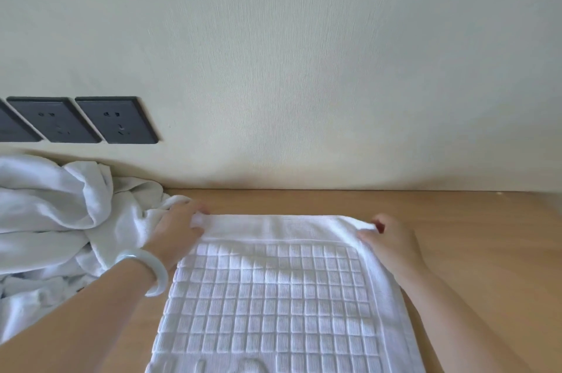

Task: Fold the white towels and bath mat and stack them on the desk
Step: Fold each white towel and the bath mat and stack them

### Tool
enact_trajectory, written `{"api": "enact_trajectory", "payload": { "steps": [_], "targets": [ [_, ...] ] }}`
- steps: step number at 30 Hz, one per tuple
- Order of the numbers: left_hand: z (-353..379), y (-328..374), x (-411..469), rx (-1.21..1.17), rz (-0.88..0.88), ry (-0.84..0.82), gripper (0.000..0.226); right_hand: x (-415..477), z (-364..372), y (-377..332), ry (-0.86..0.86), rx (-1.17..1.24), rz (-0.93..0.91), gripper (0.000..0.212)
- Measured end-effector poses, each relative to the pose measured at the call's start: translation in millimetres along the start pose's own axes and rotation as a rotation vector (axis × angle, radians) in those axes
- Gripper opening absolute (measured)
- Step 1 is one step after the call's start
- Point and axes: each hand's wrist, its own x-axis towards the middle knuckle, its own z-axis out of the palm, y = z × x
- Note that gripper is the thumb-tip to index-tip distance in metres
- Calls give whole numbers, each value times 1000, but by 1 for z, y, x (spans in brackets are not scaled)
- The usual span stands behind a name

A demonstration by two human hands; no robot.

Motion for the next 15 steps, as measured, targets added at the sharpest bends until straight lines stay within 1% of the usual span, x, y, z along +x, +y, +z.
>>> {"api": "enact_trajectory", "payload": {
  "steps": [2, 4, 5, 7, 9, 11, 13, 15],
  "targets": [
    [-1, 5, 5, 91, -25, -25, 16, 2, -4, -1, -35, 41, -4, 40],
    [-4, 5, 11, 212, -15, -100, 11, 3, -8, -2, -92, 84, 25, 41],
    [-6, 5, 15, 258, -5, -153, 18, 4, -8, -3, -137, 85, 45, 38],
    [-13, 6, 22, 373, 0, -228, 38, 5, -8, -3, -230, 76, 79, 31],
    [-18, 5, 32, 502, -4, -290, 50, 7, -12, -8, -305, 129, 134, 26],
    [-21, 8, 41, 487, 9, -379, 56, 13, -16, -9, -363, 204, 210, 18],
    [-26, 13, 43, 424, -30, -459, 57, 19, -22, -8, -404, 304, 315, 15],
    [-32, 18, 41, 430, -98, -523, 62, 21, -26, -6, -407, 371, 351, 15]
  ]
}}
